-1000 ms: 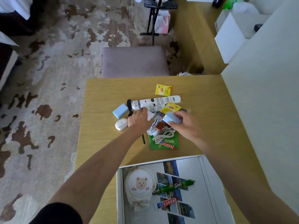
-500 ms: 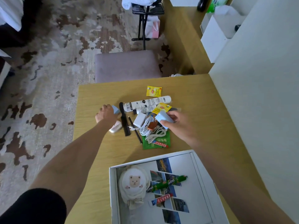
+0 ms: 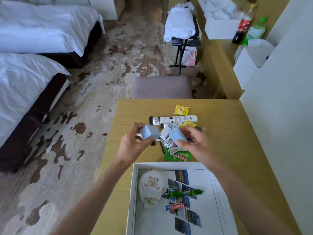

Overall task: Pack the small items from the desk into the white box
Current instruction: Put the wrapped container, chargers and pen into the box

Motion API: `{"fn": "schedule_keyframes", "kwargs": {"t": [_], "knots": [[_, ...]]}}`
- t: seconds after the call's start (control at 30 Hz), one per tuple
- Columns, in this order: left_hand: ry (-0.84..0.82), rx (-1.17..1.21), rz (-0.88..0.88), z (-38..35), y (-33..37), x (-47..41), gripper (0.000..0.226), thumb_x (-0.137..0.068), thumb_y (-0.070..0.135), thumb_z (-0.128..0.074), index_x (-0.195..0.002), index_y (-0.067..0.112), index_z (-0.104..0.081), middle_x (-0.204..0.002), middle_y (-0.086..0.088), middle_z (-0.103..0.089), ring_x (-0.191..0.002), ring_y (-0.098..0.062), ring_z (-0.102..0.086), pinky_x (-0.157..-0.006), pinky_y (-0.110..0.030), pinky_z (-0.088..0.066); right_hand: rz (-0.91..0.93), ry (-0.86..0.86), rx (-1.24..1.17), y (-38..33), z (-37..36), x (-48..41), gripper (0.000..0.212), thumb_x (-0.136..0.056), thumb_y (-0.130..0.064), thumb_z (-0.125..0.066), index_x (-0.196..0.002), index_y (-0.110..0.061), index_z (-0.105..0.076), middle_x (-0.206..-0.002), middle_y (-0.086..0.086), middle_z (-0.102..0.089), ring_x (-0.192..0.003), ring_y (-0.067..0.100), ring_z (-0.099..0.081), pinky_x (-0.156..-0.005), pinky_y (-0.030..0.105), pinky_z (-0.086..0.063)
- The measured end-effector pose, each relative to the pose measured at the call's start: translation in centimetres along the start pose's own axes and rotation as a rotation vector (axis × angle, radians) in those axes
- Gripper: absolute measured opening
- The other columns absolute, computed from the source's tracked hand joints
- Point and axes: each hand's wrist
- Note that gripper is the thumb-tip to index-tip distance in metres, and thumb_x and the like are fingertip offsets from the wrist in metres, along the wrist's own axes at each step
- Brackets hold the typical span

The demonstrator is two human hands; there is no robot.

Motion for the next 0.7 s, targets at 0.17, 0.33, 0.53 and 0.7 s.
{"fn": "schedule_keyframes", "kwargs": {"t": [0.17,0.33,0.53,0.7], "knots": [[0.0,0.043,0.009,-0.3,2.3,5.0,0.039,-0.071,0.031,-0.078,-0.1,0.038,-0.054,-0.096,0.015,-0.068,-0.088,0.0,-0.066,-0.066,-0.015,-0.054,0.06,-0.105,0.022,-1.0,-0.2,3.1,0.037,-0.079,-0.014,-0.077,-0.103,-0.038,-0.065,-0.107,-0.006,-0.069,-0.102,0.011,-0.065,-0.083,0.031,-0.057],[-0.025,0.024,0.005,-0.6,3.6,9.6,0.044,-0.066,0.032,-0.075,-0.108,0.032,-0.062,-0.1,0.019,-0.068,-0.094,-0.002,-0.066,-0.072,-0.017,-0.055,0.032,-0.222,0.049,-0.7,0.5,6.3,0.038,-0.078,-0.009,-0.077,-0.105,-0.031,-0.063,-0.104,-0.009,-0.069,-0.098,0.007,-0.065,-0.08,0.026,-0.056],[-0.007,0.002,0.067,-1.3,4.0,14.6,0.042,-0.066,0.028,-0.078,-0.1,0.03,-0.055,-0.1,0.015,-0.067,-0.093,-0.004,-0.064,-0.072,-0.022,-0.057,-0.005,-0.329,0.093,0.6,1.1,9.3,0.041,-0.076,-0.011,-0.079,-0.11,-0.022,-0.059,-0.111,-0.001,-0.066,-0.104,0.012,-0.064,-0.08,0.025,-0.054],[-0.088,-0.149,0.077,-2.0,2.9,17.2,0.048,-0.065,0.018,-0.079,-0.101,0.031,-0.05,-0.102,0.011,-0.057,-0.095,-0.009,-0.059,-0.075,-0.024,-0.055,-0.075,-0.377,0.138,1.9,1.2,11.4,0.044,-0.068,-0.02,-0.082,-0.102,-0.019,-0.055,-0.105,0.006,-0.065,-0.098,0.021,-0.064,-0.082,0.035,-0.054]]}}
Point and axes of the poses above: each hand's wrist, its own x-axis away from the middle knuckle, its own z-axis out of the back of the hand, y = z × x
